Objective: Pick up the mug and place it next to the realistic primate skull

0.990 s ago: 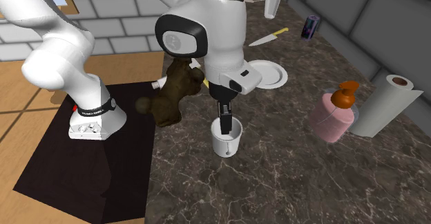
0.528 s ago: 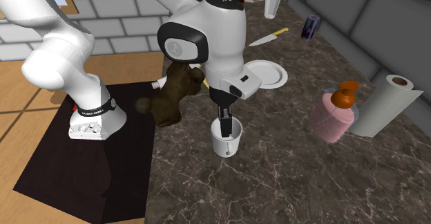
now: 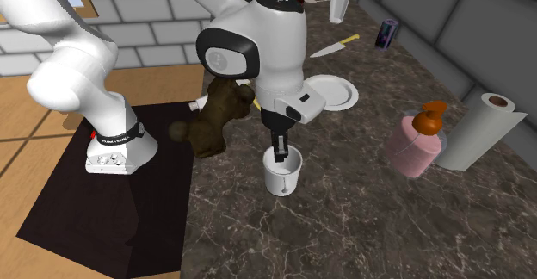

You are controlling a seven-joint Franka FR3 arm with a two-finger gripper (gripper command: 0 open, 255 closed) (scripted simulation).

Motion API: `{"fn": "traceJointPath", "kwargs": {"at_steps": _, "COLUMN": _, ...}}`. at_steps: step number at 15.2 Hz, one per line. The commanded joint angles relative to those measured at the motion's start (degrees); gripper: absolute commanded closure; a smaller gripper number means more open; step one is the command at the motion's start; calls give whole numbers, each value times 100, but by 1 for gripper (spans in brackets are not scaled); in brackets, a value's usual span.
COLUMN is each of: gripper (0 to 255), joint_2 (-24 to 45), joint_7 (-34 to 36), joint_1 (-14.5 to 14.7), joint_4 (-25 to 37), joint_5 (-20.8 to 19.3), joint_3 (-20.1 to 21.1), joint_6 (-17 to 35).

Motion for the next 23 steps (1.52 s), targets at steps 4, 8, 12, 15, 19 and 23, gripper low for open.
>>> {"fn": "traceJointPath", "kwargs": {"at_steps": 4, "gripper": 255, "joint_2": 0, "joint_7": 0, "joint_1": 0, "joint_4": 0, "joint_5": 0, "joint_3": 0, "joint_6": 0}}
{"fn": "traceJointPath", "kwargs": {"at_steps": 8, "gripper": 255, "joint_2": -151, "joint_7": 28, "joint_1": 2, "joint_4": 94, "joint_5": -47, "joint_3": 8, "joint_6": -238}}
{"fn": "traceJointPath", "kwargs": {"at_steps": 12, "gripper": 255, "joint_2": -335, "joint_7": 56, "joint_1": 4, "joint_4": 236, "joint_5": -98, "joint_3": 23, "joint_6": -558}}
{"fn": "traceJointPath", "kwargs": {"at_steps": 15, "gripper": 255, "joint_2": -459, "joint_7": 72, "joint_1": 5, "joint_4": 355, "joint_5": -128, "joint_3": 37, "joint_6": -797}}
{"fn": "traceJointPath", "kwargs": {"at_steps": 19, "gripper": 255, "joint_2": -605, "joint_7": 87, "joint_1": 7, "joint_4": 530, "joint_5": -158, "joint_3": 56, "joint_6": -1114}}
{"fn": "traceJointPath", "kwargs": {"at_steps": 23, "gripper": 255, "joint_2": -729, "joint_7": 95, "joint_1": 11, "joint_4": 724, "joint_5": -178, "joint_3": 77, "joint_6": -1429}}
